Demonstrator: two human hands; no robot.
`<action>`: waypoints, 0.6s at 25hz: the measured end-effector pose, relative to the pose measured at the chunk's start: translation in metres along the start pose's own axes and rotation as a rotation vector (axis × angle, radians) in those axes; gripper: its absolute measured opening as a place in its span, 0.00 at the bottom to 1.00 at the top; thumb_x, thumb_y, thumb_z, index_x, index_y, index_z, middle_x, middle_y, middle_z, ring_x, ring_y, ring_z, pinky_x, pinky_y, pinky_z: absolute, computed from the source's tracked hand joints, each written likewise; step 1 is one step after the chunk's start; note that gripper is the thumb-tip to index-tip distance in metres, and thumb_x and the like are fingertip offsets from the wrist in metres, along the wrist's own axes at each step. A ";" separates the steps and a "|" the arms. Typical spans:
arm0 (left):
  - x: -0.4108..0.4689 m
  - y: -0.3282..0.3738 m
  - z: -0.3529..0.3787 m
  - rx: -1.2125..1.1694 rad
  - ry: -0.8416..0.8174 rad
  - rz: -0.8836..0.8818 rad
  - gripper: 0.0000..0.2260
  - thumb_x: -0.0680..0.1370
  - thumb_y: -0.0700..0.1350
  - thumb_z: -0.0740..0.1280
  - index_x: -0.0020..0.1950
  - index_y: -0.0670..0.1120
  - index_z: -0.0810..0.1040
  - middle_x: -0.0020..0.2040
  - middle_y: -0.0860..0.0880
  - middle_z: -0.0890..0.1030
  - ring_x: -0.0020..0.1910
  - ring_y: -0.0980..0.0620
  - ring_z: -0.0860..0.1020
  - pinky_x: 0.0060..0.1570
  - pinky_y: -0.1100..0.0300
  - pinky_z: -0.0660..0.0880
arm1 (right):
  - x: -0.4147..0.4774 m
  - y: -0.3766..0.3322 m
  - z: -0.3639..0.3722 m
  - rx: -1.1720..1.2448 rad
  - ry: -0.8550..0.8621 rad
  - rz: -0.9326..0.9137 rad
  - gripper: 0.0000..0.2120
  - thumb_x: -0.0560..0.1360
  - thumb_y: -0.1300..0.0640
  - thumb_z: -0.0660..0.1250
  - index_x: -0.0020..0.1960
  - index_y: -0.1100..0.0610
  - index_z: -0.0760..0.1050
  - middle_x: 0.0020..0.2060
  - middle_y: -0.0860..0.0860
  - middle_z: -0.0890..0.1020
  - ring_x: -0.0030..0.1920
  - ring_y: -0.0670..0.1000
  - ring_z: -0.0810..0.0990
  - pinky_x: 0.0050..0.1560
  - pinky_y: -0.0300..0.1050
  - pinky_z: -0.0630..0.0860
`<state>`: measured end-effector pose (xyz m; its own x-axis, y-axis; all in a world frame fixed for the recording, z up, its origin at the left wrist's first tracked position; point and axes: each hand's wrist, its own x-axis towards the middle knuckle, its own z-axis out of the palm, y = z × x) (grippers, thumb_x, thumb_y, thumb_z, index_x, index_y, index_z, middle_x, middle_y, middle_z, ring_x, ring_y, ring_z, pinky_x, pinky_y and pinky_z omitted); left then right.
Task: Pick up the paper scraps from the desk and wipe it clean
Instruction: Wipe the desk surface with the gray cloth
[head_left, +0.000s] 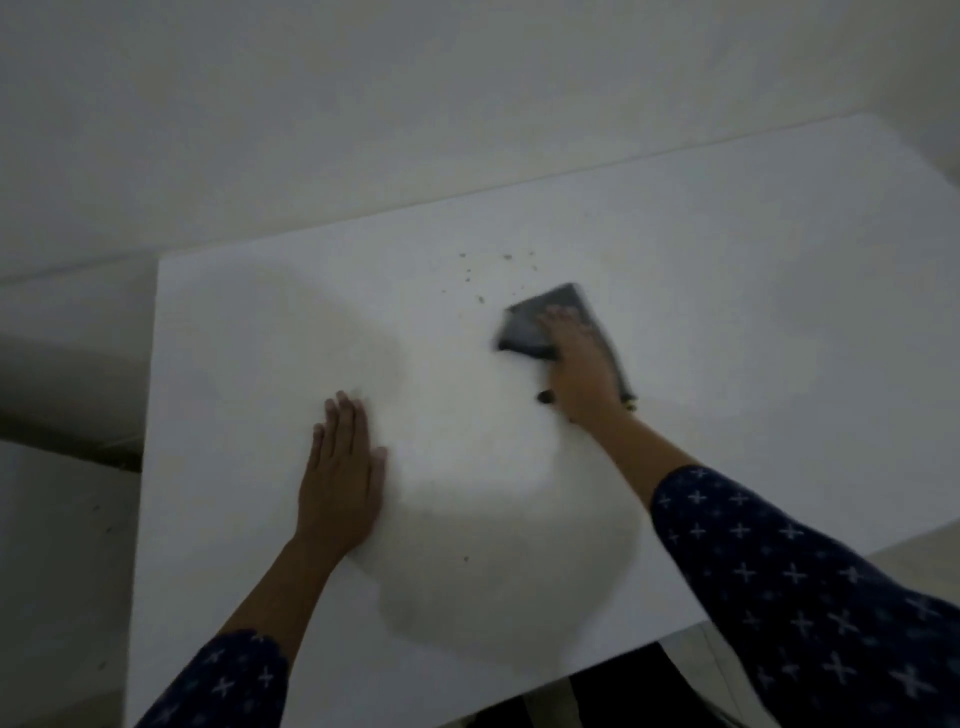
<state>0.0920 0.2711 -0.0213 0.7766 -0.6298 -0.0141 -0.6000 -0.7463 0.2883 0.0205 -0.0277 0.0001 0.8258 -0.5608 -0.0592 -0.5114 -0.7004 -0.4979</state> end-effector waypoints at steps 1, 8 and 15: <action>0.009 0.019 0.007 -0.016 -0.002 0.029 0.32 0.80 0.57 0.38 0.74 0.35 0.53 0.76 0.39 0.51 0.75 0.44 0.50 0.73 0.55 0.42 | 0.009 0.033 -0.026 -0.033 0.036 0.080 0.34 0.71 0.67 0.66 0.74 0.54 0.60 0.76 0.53 0.59 0.76 0.53 0.54 0.75 0.44 0.49; 0.084 0.157 0.041 -0.121 0.026 0.037 0.32 0.80 0.57 0.38 0.73 0.33 0.55 0.74 0.35 0.55 0.75 0.40 0.51 0.72 0.55 0.36 | 0.012 0.016 -0.044 0.115 -0.140 -0.209 0.21 0.80 0.59 0.54 0.73 0.49 0.62 0.66 0.62 0.72 0.60 0.62 0.78 0.61 0.59 0.74; 0.124 0.195 0.061 0.020 0.067 -0.008 0.29 0.80 0.53 0.44 0.75 0.35 0.52 0.76 0.37 0.53 0.76 0.43 0.49 0.74 0.53 0.44 | 0.096 0.071 -0.039 0.031 -0.078 -0.186 0.34 0.71 0.64 0.68 0.74 0.58 0.60 0.75 0.55 0.61 0.75 0.55 0.58 0.75 0.53 0.56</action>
<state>0.0595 0.0346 -0.0253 0.7922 -0.6084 0.0483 -0.5969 -0.7558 0.2691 0.0538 -0.1487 -0.0072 0.9219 -0.3864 -0.0299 -0.3417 -0.7740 -0.5331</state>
